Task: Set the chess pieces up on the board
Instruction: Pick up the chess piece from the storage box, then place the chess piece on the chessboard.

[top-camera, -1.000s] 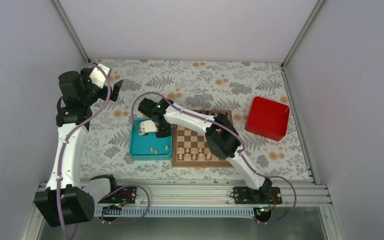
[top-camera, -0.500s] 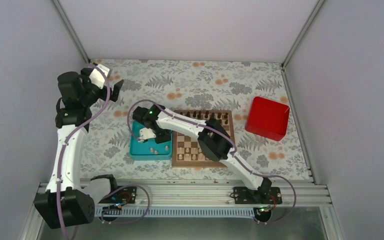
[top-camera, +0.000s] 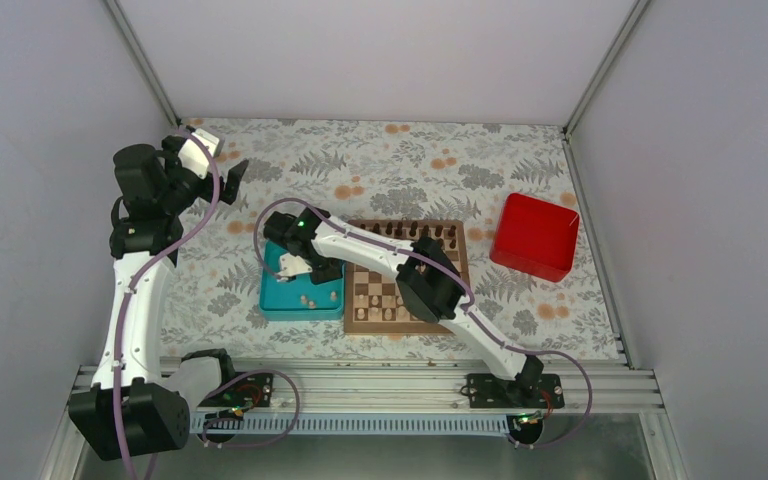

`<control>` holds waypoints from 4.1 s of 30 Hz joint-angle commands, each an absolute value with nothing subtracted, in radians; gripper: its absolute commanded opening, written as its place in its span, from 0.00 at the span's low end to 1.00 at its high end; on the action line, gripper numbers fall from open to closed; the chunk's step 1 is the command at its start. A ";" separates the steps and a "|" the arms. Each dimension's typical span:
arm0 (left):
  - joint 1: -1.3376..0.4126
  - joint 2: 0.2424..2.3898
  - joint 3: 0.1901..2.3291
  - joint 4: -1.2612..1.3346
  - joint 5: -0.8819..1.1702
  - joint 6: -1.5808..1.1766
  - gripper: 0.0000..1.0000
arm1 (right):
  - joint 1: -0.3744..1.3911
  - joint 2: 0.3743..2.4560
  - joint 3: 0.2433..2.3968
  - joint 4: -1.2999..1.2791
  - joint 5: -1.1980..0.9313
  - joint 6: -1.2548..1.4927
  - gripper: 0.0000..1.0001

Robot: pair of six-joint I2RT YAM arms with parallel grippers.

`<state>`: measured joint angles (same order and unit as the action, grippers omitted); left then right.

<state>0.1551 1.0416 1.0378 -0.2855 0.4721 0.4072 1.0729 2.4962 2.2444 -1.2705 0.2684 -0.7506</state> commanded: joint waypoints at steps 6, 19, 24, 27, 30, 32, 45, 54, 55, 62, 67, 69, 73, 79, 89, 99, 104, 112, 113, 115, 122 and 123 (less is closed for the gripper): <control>0.160 1.029 1.041 -0.277 0.506 0.405 1.00 | 1.070 2.522 2.272 -1.287 0.303 -0.744 0.52; 0.160 1.032 1.046 -0.281 0.513 0.405 1.00 | 1.045 2.527 2.273 -1.287 0.292 -0.742 0.40; 0.160 1.031 1.046 -0.282 0.516 0.407 1.00 | 1.040 2.526 2.275 -1.287 0.283 -0.741 0.34; 0.160 1.031 1.044 -0.282 0.515 0.407 1.00 | 1.040 2.525 2.273 -1.287 0.284 -0.739 0.29; 0.160 1.031 1.045 -0.284 0.517 0.407 1.00 | 1.037 2.525 2.270 -1.287 0.292 -0.736 0.25; 0.160 1.031 1.044 -0.283 0.517 0.407 1.00 | 1.034 2.521 2.272 -1.287 0.297 -0.736 0.22; 0.159 1.030 1.046 -0.283 0.510 0.408 1.00 | 1.033 2.432 2.330 -1.287 0.258 -0.729 0.08; 0.160 1.036 1.050 -0.288 0.491 0.410 1.00 | 0.984 2.124 2.108 -1.287 0.174 -0.670 0.09; 0.160 1.038 1.051 -0.289 0.491 0.410 1.00 | 0.968 2.082 2.060 -1.287 0.168 -0.661 0.09; 0.160 1.054 1.058 -0.294 0.492 0.408 1.00 | 0.843 1.835 1.729 -1.277 0.089 -0.643 0.10; 0.161 1.072 1.062 -0.297 0.492 0.407 1.00 | 0.781 1.711 1.491 -1.199 0.031 -0.643 0.10; 0.161 1.080 1.064 -0.298 0.493 0.407 1.00 | 0.765 1.680 1.414 -1.160 0.002 -0.640 0.10; 0.161 1.092 1.068 -0.303 0.489 0.408 1.00 | 0.748 1.632 1.295 -1.096 -0.035 -0.632 0.10; 0.162 1.102 1.066 -0.305 0.478 0.412 1.00 | 0.741 1.630 1.230 -1.045 -0.082 -0.629 0.10; 0.161 1.111 1.065 -0.305 0.473 0.414 1.00 | 0.739 1.642 1.172 -1.004 -0.114 -0.626 0.11; 0.161 1.112 1.065 -0.308 0.479 0.416 1.00 | 0.738 1.657 1.146 -1.007 -0.124 -0.625 0.11; 0.161 1.111 1.066 -0.307 0.481 0.416 1.00 | 0.735 1.657 1.140 -1.015 -0.117 -0.626 0.12; 0.161 1.114 1.066 -0.310 0.482 0.417 1.00 | 0.735 1.704 1.140 -1.019 -0.127 -0.632 0.13; 0.161 1.114 1.066 -0.310 0.483 0.417 1.00 | 0.734 1.707 1.139 -1.019 -0.128 -0.633 0.13; 0.161 1.115 1.066 -0.309 0.483 0.418 1.00 | 0.733 1.715 1.137 -1.018 -0.126 -0.633 0.13; 0.161 1.116 1.066 -0.309 0.485 0.419 1.00 | 0.732 1.725 1.140 -1.028 -0.128 -0.636 0.13; 0.161 1.117 1.066 -0.308 0.486 0.419 1.00 | 0.732 1.727 1.140 -1.031 -0.127 -0.638 0.13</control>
<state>0.1551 1.1110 1.0378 -0.3126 0.4721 0.4084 0.7380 1.7092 1.1465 -1.0153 -0.1043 -0.6384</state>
